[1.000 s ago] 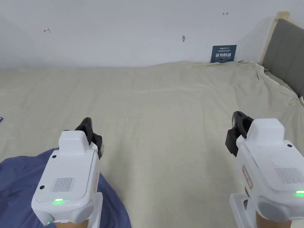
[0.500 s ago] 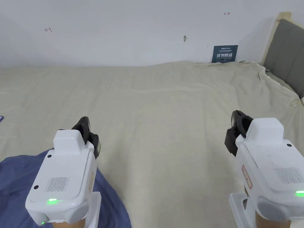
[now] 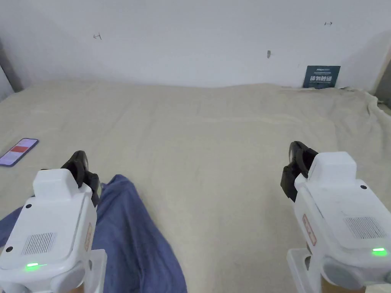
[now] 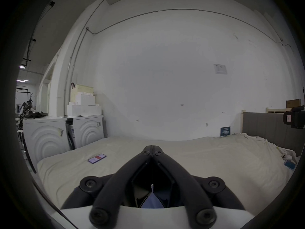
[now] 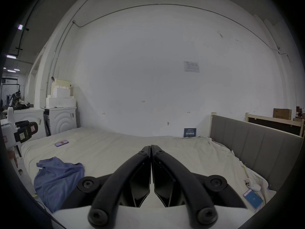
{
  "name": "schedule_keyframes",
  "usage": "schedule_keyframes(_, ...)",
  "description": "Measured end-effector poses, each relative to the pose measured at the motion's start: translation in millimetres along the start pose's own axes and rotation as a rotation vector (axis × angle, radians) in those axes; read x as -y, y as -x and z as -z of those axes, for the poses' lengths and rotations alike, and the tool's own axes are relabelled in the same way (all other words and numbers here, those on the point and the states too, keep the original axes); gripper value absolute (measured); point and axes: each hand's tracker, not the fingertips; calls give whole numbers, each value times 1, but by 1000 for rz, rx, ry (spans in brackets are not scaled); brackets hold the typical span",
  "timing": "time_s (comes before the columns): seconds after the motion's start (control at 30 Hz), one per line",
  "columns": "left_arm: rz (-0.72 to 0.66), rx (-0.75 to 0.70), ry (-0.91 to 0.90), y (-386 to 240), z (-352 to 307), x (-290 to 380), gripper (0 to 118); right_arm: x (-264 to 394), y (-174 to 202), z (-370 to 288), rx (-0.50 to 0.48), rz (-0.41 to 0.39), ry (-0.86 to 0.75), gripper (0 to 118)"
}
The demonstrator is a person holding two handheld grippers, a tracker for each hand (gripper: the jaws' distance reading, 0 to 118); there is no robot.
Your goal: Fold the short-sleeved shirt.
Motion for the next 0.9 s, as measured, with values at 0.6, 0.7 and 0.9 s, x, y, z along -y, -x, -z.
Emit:
schedule_keyframes(0.6, 21, -334, 55, 131, -66, 10, 0, 7, 132, 36, -323, 19, 9, 0)
schedule_keyframes(0.7, 30, -368, 61, 142, -76, 10, 0, 8, 144, 36, -350, 16, 14, 0)
schedule_keyframes(0.9, 22, -396, 75, 155, -77, 10, 0, 8, 151, 36, -369, 14, 23, 0)
